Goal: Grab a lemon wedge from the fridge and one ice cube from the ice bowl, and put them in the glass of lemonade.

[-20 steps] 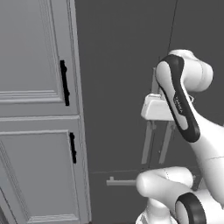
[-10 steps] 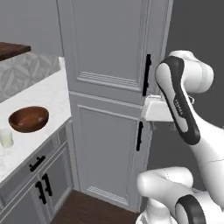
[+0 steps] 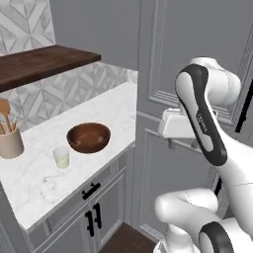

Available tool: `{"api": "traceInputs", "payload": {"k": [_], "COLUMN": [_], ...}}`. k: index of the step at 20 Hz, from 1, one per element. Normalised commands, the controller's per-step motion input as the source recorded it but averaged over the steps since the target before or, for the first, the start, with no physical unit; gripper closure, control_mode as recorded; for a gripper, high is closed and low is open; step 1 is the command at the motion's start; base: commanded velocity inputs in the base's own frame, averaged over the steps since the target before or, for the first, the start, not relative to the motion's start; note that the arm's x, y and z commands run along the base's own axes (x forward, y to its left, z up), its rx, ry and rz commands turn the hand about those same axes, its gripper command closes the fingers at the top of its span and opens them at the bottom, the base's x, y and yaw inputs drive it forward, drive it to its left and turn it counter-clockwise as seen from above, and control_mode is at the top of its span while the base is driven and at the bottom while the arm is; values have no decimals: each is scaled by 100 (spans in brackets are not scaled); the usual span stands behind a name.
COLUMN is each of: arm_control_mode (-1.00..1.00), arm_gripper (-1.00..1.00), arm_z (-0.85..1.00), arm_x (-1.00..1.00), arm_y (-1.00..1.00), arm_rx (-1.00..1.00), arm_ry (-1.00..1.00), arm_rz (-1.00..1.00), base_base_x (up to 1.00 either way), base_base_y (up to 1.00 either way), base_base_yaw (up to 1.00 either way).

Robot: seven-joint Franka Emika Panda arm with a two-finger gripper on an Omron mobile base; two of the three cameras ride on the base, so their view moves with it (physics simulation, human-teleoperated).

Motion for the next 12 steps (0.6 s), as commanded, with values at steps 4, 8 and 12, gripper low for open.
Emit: {"api": "traceInputs", "payload": {"k": [4, 8, 12], "arm_control_mode": [100, 100, 100], "arm_gripper": [-100, -100, -100], "arm_z": [0, 0, 0], "arm_x": [0, 0, 0], "arm_y": [0, 0, 0], "arm_rx": [0, 0, 0], "arm_ry": [0, 0, 0], "arm_rz": [0, 0, 0], "base_base_x": [88, 59, 97], "base_base_y": [20, 70, 31], "base_base_yaw": [3, 1, 19]}}
